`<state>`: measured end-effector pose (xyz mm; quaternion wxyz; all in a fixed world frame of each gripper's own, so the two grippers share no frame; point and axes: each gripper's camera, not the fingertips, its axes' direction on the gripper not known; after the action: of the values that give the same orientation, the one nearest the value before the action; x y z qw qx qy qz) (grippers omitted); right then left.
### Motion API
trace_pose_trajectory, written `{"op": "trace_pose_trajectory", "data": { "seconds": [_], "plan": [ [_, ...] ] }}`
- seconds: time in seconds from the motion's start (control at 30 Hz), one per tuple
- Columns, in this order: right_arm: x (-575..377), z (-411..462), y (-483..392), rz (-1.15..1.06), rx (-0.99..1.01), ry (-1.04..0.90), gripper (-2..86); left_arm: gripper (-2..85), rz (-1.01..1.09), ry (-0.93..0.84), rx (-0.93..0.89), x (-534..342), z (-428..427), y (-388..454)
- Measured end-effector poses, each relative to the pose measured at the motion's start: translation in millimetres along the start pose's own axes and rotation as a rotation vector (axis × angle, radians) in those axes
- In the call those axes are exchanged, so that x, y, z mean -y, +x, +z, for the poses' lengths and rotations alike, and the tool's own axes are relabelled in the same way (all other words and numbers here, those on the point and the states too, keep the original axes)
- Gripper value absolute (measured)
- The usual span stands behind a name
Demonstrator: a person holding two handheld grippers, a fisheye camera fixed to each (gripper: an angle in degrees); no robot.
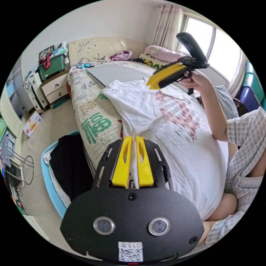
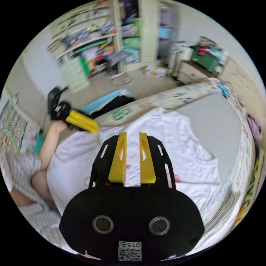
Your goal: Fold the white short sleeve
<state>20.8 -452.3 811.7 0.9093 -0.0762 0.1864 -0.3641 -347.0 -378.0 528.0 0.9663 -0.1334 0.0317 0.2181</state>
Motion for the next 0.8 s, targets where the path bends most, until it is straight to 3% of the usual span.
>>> {"op": "trace_pose_trajectory", "data": {
  "seconds": [0.07,0.17,0.37,0.63,0.8],
  "plan": [
    [-8.8,-5.0,23.5,0.175,-0.123,0.049,8.2,6.0,0.003,0.075,-0.008,-1.6,-7.8,4.3],
    [-9.9,7.7,34.6,0.238,-0.156,-0.045,11.0,8.2,0.097,0.125,-0.090,3.2,-9.3,23.8],
    [-6.1,37.3,29.1,0.208,-0.133,-0.250,9.7,8.0,0.236,0.107,-0.031,18.3,9.2,68.9],
    [-1.2,37.3,8.2,0.172,-0.158,-0.290,0.2,2.6,0.272,0.016,-0.013,26.2,42.7,88.7],
    [0.3,33.9,-3.8,0.176,-0.216,-0.335,-0.9,0.3,0.310,0.015,0.000,22.4,48.6,98.1]
  ]
}}
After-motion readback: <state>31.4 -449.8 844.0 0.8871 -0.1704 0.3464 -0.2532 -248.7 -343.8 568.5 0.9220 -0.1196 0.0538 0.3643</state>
